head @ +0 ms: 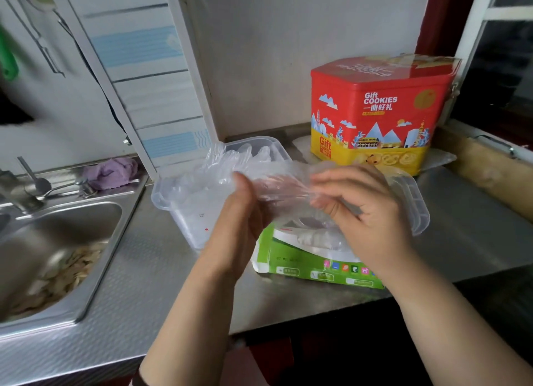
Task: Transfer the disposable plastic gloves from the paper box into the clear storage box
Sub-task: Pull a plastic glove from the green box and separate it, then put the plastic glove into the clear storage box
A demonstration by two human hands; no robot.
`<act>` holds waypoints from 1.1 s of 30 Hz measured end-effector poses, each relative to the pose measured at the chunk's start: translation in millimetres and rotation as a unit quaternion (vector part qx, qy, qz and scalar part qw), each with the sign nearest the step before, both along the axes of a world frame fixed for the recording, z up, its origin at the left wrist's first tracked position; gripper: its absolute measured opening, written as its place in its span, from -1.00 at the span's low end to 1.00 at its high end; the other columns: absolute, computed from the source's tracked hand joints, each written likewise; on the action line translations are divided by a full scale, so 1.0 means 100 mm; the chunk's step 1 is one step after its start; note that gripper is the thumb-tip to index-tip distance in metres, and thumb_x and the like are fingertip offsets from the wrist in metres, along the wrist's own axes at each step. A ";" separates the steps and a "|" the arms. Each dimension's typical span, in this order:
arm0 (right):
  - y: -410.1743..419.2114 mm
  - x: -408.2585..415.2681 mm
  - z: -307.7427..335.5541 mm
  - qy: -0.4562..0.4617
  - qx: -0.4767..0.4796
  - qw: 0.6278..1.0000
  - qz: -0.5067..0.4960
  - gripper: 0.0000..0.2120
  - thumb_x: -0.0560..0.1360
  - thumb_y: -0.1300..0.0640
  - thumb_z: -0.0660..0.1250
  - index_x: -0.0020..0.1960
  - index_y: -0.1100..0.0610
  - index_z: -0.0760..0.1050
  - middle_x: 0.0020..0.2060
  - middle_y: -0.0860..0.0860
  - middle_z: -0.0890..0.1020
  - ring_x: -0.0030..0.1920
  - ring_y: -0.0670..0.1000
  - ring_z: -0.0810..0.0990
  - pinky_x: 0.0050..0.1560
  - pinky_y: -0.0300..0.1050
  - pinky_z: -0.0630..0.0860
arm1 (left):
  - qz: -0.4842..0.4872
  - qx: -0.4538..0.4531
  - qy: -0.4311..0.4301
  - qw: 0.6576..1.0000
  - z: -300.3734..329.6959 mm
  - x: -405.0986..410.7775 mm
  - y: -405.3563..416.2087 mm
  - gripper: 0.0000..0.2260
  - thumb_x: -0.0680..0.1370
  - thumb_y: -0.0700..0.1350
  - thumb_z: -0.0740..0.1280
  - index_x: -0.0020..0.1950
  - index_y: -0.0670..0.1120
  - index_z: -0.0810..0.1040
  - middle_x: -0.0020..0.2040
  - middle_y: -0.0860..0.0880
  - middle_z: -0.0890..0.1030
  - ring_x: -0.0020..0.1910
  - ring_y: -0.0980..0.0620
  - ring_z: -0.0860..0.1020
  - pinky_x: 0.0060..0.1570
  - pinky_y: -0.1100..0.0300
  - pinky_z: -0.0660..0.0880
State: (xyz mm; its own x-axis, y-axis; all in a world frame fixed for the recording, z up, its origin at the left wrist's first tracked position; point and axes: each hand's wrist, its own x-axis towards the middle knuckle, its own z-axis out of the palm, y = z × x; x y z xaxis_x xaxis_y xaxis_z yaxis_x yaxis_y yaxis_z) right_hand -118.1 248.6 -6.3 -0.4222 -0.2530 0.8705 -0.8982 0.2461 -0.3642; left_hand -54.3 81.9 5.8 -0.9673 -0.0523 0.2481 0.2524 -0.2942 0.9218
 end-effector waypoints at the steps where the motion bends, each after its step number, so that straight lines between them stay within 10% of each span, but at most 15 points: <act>1: -0.02 0.00 -0.04 0.016 0.015 1.000 -0.012 -0.79 0.47 0.08 0.39 0.00 0.20 0.66 -0.01 0.02 0.64 -0.01 0.09 0.57 0.12 -0.15 0.43 | 0.035 -0.014 0.002 0.999 0.03 -0.01 0.02 -0.46 0.38 0.34 0.40 -0.02 -0.13 0.71 -0.03 -0.12 0.69 0.02 -0.02 0.64 0.08 0.14 0.54; 5: -0.06 0.04 -0.22 0.004 0.057 0.994 -0.094 -0.39 0.41 -0.12 0.39 0.34 0.20 0.45 0.31 0.10 0.44 0.34 0.08 0.38 0.41 -0.13 0.25 | 0.196 -0.124 0.014 0.973 0.09 -0.12 0.09 -0.91 0.56 -0.20 0.35 -0.05 -0.18 0.64 -0.29 -0.06 0.62 -0.42 0.09 0.51 -0.39 0.29 0.47; 12: -0.28 0.31 -0.58 0.043 0.059 0.975 -0.211 -0.18 0.49 -0.21 0.34 0.50 0.23 0.08 0.46 0.18 0.19 0.50 0.23 0.15 0.43 0.29 0.20 | 0.206 -0.411 0.129 0.879 0.21 -0.24 0.10 -0.74 0.62 -0.22 0.18 0.17 0.07 0.56 -0.15 0.15 0.60 -0.42 0.07 0.56 -0.34 0.21 0.51; 19: -0.59 0.14 -0.43 0.092 0.111 0.949 -0.279 -0.07 0.41 0.08 0.50 0.55 0.10 -0.05 0.53 0.08 -0.01 0.56 0.17 -0.05 0.46 0.36 0.00 | 0.216 -0.333 0.223 0.890 0.42 -0.29 -0.10 -0.82 0.65 -0.12 0.09 0.03 0.18 0.38 -0.19 0.11 0.57 -0.45 -0.02 0.50 -0.45 0.29 0.40; 26: -1.02 -0.25 0.14 0.166 0.224 0.940 -0.198 -0.43 0.51 0.29 0.18 0.51 0.13 0.23 0.53 0.03 0.21 0.54 0.11 0.08 0.50 0.22 0.01 | 0.382 -0.255 0.086 0.884 0.67 -0.48 -0.63 -0.90 0.64 -0.17 0.18 0.11 -0.02 0.43 -0.27 0.01 0.53 -0.56 0.07 0.45 -0.58 0.22 0.41; 30: -1.28 -0.44 0.35 0.162 0.373 0.906 -0.117 -0.45 0.50 0.33 -0.03 0.46 0.13 0.33 0.51 0.03 0.27 0.53 0.09 0.13 0.51 0.10 0.03 | 0.464 -0.430 -0.012 0.774 0.62 -0.61 -1.05 -0.74 0.62 -0.12 0.20 0.31 0.01 0.35 -0.11 0.00 0.65 -0.20 -0.03 0.56 -0.24 0.06 0.48; 33: -1.40 -0.55 0.42 -0.007 0.506 0.862 -0.039 -0.44 0.56 0.34 0.04 0.53 0.04 0.20 0.54 0.01 0.19 0.53 0.07 0.12 0.47 -0.02 0.10 | 0.475 -0.545 -0.106 0.683 0.53 -0.69 -1.26 -0.67 0.61 -0.11 0.22 0.36 0.03 0.30 0.00 -0.11 0.63 -0.07 -0.16 0.52 -0.19 0.05 0.35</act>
State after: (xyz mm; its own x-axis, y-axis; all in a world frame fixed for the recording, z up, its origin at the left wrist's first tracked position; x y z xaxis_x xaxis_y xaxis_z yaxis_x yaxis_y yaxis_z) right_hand -173.3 108.3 36.1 -0.4805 -0.8500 0.2161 -0.8621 0.5029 0.0612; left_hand -123.3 -44.3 58.6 -0.6448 -0.5774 0.5008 -0.3212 0.7993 0.5080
